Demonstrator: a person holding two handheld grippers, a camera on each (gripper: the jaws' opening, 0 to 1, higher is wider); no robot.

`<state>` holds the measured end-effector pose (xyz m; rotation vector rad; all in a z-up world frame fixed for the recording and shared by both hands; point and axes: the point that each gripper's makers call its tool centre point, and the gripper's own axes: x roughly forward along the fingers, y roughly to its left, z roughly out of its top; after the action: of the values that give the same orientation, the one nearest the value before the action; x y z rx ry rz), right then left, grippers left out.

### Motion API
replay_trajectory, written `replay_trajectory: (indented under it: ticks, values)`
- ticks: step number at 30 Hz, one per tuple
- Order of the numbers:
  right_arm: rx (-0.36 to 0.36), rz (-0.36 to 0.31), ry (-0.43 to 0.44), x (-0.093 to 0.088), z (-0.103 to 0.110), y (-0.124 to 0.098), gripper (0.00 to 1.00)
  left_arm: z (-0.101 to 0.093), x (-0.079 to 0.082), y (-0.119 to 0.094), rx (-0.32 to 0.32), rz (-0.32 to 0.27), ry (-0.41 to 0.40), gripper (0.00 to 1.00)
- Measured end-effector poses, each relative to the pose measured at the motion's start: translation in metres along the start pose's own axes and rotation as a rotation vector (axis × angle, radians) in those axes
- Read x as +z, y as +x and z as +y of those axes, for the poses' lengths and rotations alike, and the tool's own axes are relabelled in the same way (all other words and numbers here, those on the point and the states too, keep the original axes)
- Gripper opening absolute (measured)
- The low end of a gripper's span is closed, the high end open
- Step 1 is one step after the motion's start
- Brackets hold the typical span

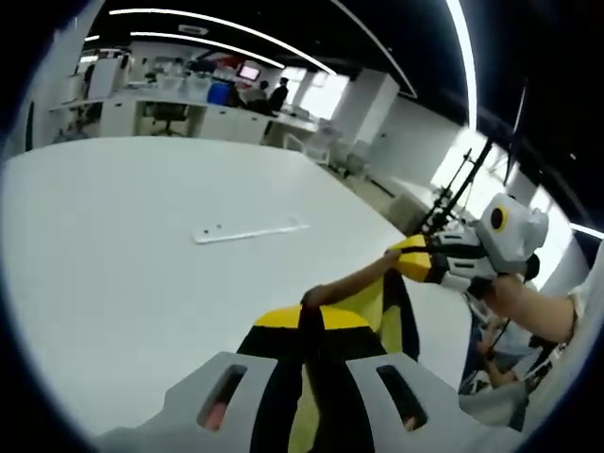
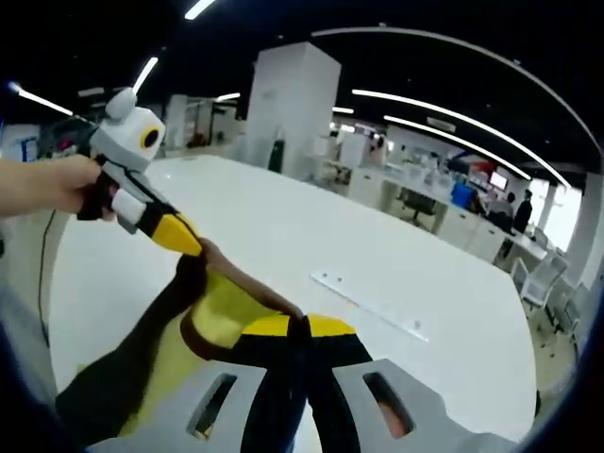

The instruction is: Fold the garment on the visible template until the final outline fits inside the template.

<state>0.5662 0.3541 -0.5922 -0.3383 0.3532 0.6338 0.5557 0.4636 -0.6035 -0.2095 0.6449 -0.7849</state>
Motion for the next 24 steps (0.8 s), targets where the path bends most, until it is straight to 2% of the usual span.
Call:
replay_trajectory:
  ticks: [21,24]
  values:
    - [0.024,0.047,0.006,-0.027,-0.011,0.036,0.04,0.024,-0.008,0.024,0.002,0.029,-0.038,0.01]
    - [0.03,0.054,0.005,-0.03,-0.012,0.041,0.04,0.036,-0.008,0.03,0.005,0.036,-0.043,0.01]
